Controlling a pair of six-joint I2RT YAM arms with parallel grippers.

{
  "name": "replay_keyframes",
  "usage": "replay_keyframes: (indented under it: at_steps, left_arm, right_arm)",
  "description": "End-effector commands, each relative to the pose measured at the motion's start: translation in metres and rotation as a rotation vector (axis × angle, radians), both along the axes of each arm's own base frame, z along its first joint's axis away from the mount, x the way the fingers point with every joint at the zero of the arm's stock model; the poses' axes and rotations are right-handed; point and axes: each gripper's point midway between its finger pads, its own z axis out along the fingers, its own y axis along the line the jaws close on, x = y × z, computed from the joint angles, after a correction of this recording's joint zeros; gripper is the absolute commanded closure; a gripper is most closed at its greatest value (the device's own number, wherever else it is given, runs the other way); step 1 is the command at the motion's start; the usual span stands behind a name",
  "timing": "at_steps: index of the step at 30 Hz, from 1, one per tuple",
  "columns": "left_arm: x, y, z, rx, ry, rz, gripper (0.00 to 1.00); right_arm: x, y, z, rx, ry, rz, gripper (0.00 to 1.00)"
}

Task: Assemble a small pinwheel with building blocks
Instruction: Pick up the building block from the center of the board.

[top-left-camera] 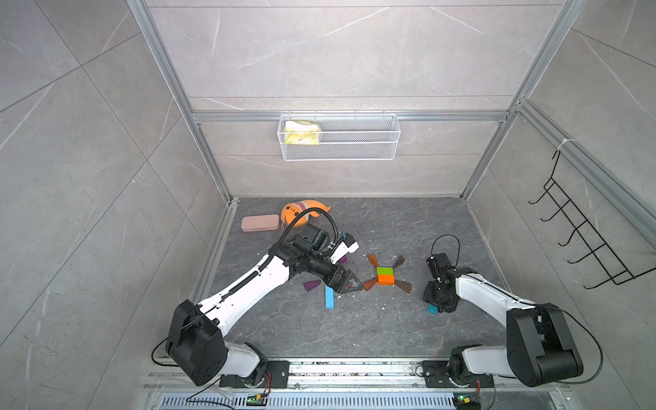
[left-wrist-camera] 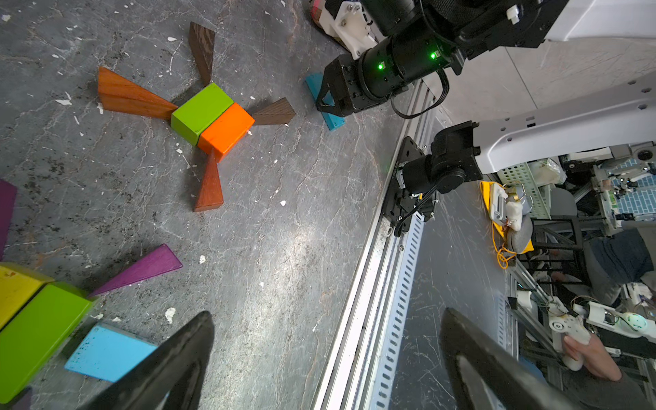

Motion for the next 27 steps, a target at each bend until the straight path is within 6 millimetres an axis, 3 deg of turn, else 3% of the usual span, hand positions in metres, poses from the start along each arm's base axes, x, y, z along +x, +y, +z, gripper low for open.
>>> replay_keyframes:
  at_steps: [1, 8, 13, 17, 22, 24, 27]
  left_arm:
    - [0.000, -0.001, 0.003, -0.006, -0.007, -0.026, 0.00]
    - [0.001, -0.001, 0.001, 0.002, -0.002, -0.025, 0.00]
    - [0.000, 0.000, 0.004, 0.001, -0.007, -0.028, 0.00]
    - [-0.004, 0.001, 0.010, -0.016, -0.018, -0.035, 0.00]
    - [-0.004, 0.008, 0.012, 0.012, -0.033, -0.014, 0.00]
    - [-0.003, 0.014, 0.015, 0.021, -0.055, 0.008, 0.00]
    - [0.004, 0.027, 0.018, 0.017, -0.087, 0.085, 0.00]
  right_arm:
    - [0.007, -0.001, 0.002, 0.010, 0.000, 0.012, 0.56]
    - [0.009, 0.003, -0.001, 0.038, 0.010, 0.028, 0.76]
    - [0.011, 0.010, 0.007, 0.075, -0.056, 0.068, 0.80]
    - [0.011, 0.037, 0.031, 0.168, -0.138, 0.158, 0.80]
    - [0.000, 0.084, 0.075, 0.173, -0.182, 0.364, 0.80]
    - [-0.006, 0.102, 0.085, 0.185, -0.182, 0.438, 0.80]
    - [-0.015, 0.119, 0.083, 0.173, -0.142, 0.513, 0.80]
